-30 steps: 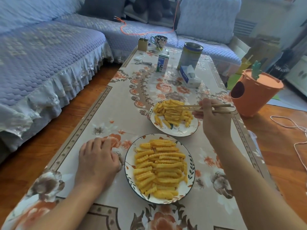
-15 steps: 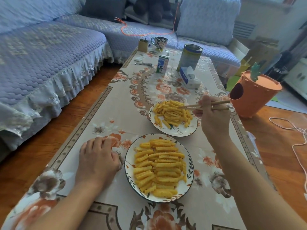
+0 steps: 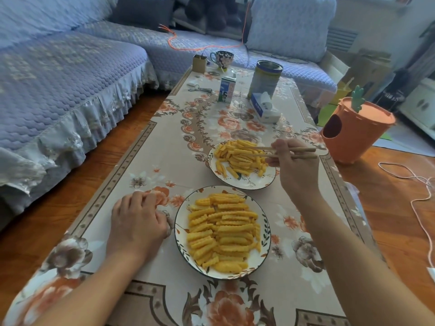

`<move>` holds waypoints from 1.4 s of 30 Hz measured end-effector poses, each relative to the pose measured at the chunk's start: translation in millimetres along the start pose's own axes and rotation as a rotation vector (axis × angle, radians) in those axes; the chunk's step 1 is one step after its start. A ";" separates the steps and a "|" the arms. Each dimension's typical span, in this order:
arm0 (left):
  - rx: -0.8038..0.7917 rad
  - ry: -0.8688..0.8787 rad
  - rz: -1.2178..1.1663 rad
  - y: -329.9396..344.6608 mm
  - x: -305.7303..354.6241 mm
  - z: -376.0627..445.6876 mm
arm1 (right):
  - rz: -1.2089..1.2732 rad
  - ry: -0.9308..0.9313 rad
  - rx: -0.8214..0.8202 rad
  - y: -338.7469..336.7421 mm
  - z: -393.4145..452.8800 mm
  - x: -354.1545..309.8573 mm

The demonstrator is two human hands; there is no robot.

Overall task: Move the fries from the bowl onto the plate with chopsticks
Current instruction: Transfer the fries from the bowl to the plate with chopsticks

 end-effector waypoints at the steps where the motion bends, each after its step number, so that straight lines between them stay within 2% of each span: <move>1: -0.002 0.002 -0.001 0.1 -0.3 0.1 | -0.022 -0.019 -0.004 3.8 -0.1 2.0; 5: -0.004 -0.001 -0.009 0.3 -0.8 0.1 | -0.095 -0.095 0.001 8.2 2.2 6.6; 11: 0.002 -0.008 -0.007 -0.1 -1.3 1.1 | 0.072 0.003 0.069 -16.2 -4.6 -18.1; 13: 0.006 -0.013 -0.008 -0.6 -0.9 0.9 | 0.123 0.078 0.017 -28.1 -14.7 -32.3; 17: 0.008 -0.012 -0.009 -1.2 -1.2 -0.3 | 0.082 0.218 -0.229 -46.4 -48.7 -55.1; 21: 0.006 -0.016 -0.002 -1.0 -0.4 -0.5 | -0.053 0.227 -0.414 -54.9 -81.3 -68.6; 30: 0.004 -0.012 -0.006 -1.8 0.2 -1.7 | -0.060 0.238 -0.444 -55.2 -99.8 -60.0; 33: 0.000 -0.013 -0.007 -1.1 -0.3 -1.6 | -0.036 0.186 -0.395 -61.0 -89.1 -64.2; 36: -0.001 -0.008 -0.010 0.2 -1.1 -1.9 | 0.052 0.171 -0.207 -74.1 -65.0 -61.0; 39: 0.001 -0.007 -0.014 0.2 -1.4 -1.9 | 0.051 0.228 0.012 -82.7 -35.3 -30.4; 42: 0.002 -0.010 -0.011 0.1 -1.3 -1.4 | -0.003 0.256 0.109 -74.0 -14.4 2.3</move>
Point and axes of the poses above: each hand's wrist, its own z-axis towards the middle knuckle, its own y-axis out of the palm, x = y × z, the point moved 9 cm from there along z, towards the middle knuckle, and after that the axes turned 13 degrees about x, right-handed, at the moved point
